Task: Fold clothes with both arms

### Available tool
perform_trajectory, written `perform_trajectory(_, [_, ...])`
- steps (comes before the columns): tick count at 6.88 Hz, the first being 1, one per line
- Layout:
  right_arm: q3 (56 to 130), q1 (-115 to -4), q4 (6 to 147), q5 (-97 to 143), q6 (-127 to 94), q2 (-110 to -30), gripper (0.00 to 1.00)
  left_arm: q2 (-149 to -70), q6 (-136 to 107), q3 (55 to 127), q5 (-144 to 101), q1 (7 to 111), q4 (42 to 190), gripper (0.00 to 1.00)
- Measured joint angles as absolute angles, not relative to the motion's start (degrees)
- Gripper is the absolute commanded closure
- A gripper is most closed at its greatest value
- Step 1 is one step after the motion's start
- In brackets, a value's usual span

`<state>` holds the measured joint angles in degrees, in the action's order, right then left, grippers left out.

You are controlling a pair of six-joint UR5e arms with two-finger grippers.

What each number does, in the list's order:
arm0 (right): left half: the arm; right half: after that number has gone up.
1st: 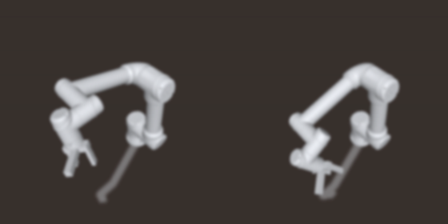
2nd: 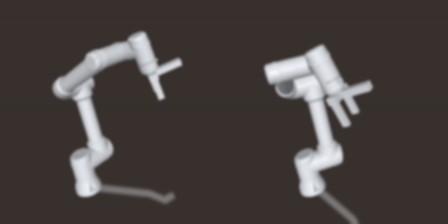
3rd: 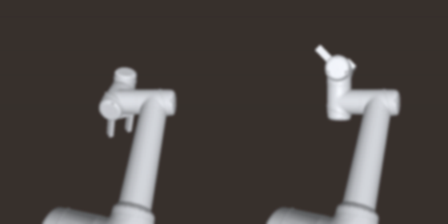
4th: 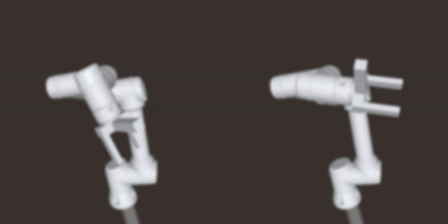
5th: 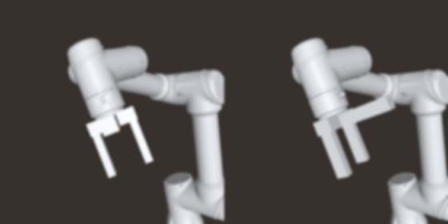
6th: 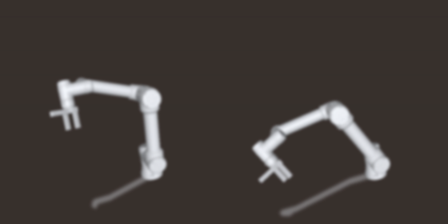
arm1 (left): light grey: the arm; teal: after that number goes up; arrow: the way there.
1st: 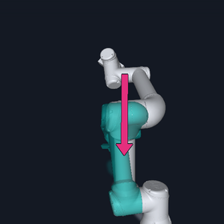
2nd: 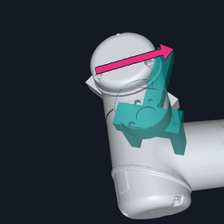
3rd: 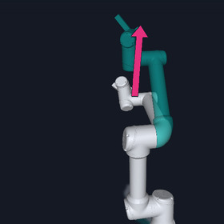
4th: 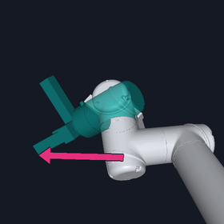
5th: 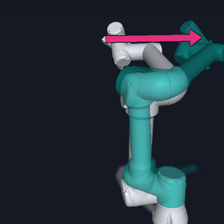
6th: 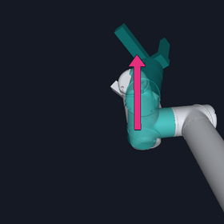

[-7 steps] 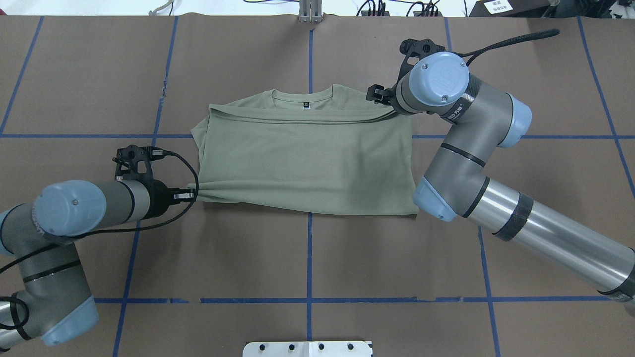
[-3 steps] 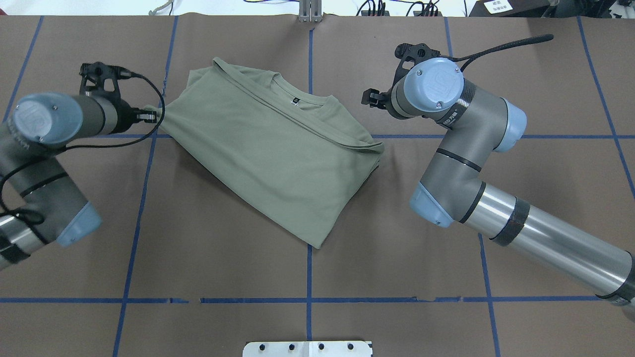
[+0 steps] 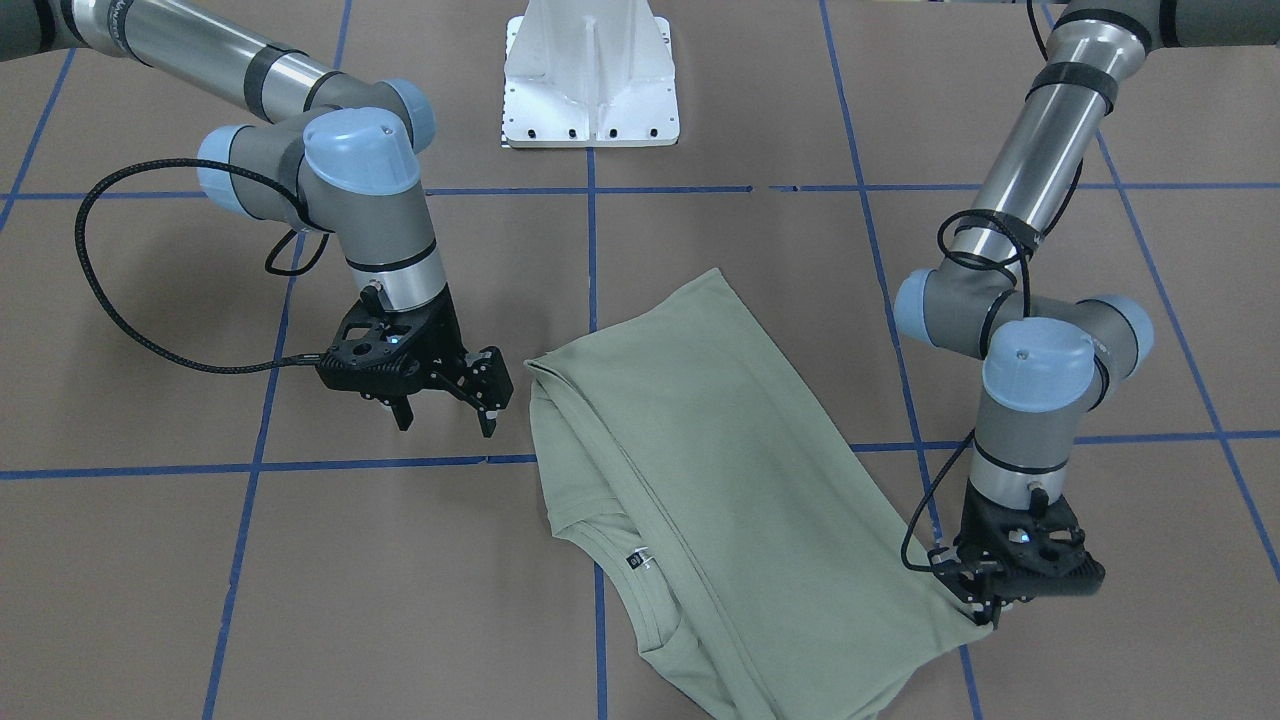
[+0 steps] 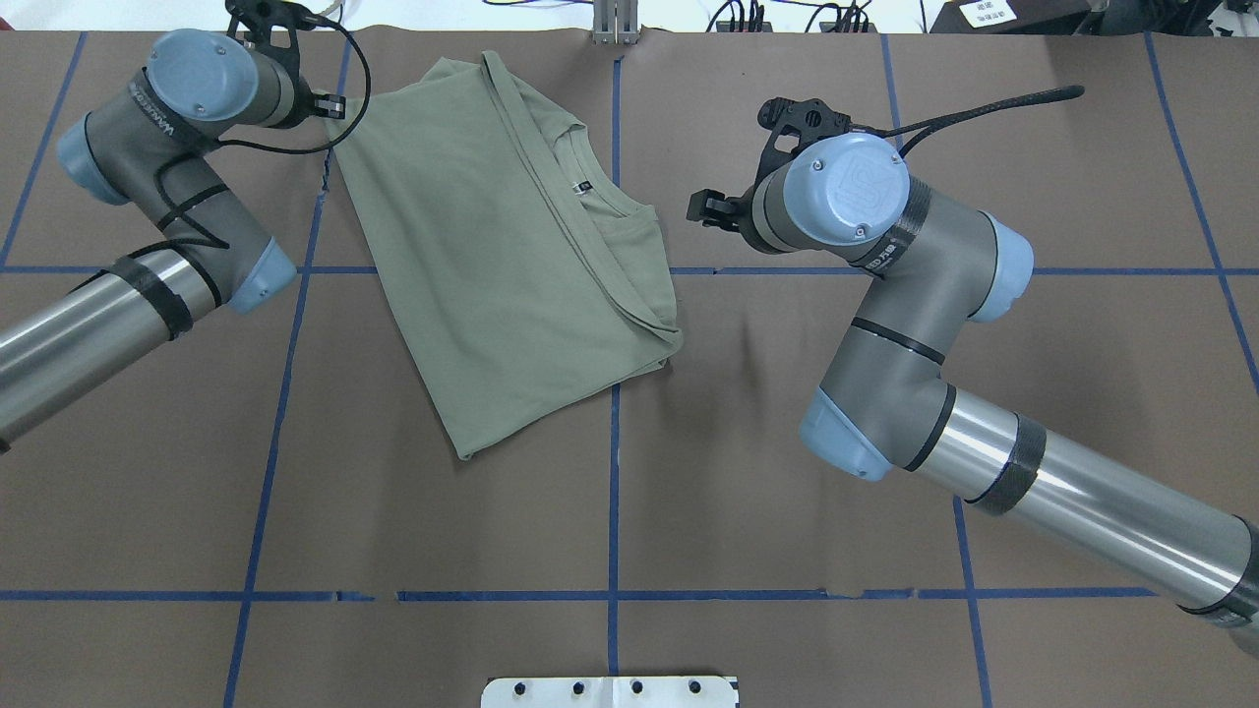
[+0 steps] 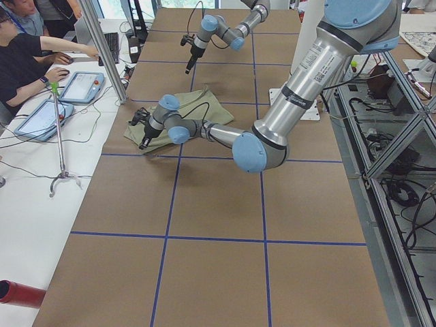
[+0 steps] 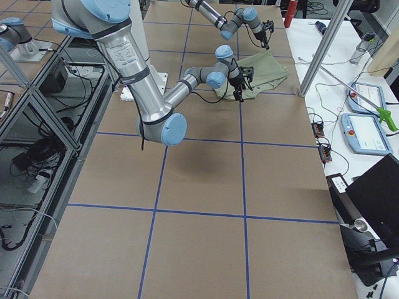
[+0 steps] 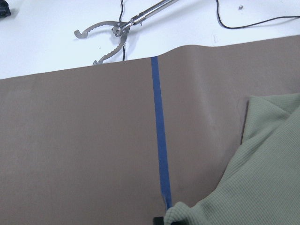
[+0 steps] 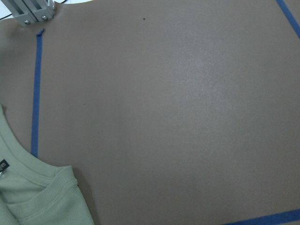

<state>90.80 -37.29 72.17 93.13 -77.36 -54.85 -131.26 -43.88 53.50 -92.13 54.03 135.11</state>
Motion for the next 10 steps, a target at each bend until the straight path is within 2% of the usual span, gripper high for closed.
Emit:
perform_trajectory(1, [91.0,-36.4,72.2,93.1,-77.5,-54.1,0.0,-131.4,-39.9,52.4,-92.3,55.5,136.8,0.0])
perform_trajectory(3, [87.6,-34.4,72.3,90.8,-79.3,-49.7,0.01,-127.3,-36.8,57.9,-97.7,56.7,139.2,0.0])
perform_trajectory(5, [74.8,-32.6,71.4,86.3,-82.0,-39.2,0.19,-123.9,-38.1,63.1,-101.5,56.8,139.7,0.0])
perform_trajectory(7, [62.5,-32.2,66.1,84.4,-81.5,-34.1,0.25,-122.5,-41.1,65.3,-102.0,56.3,139.7,0.0])
perform_trajectory(8, [59.4,-32.1,64.3,83.6,-80.5,-33.7,0.27,-122.4,-42.0,65.6,-102.0,56.0,139.7,0.0])
perform_trajectory(10, [57.6,-31.7,63.4,82.5,-79.1,-33.8,0.43,-122.3,-42.9,65.6,-102.0,55.6,139.7,0.0])
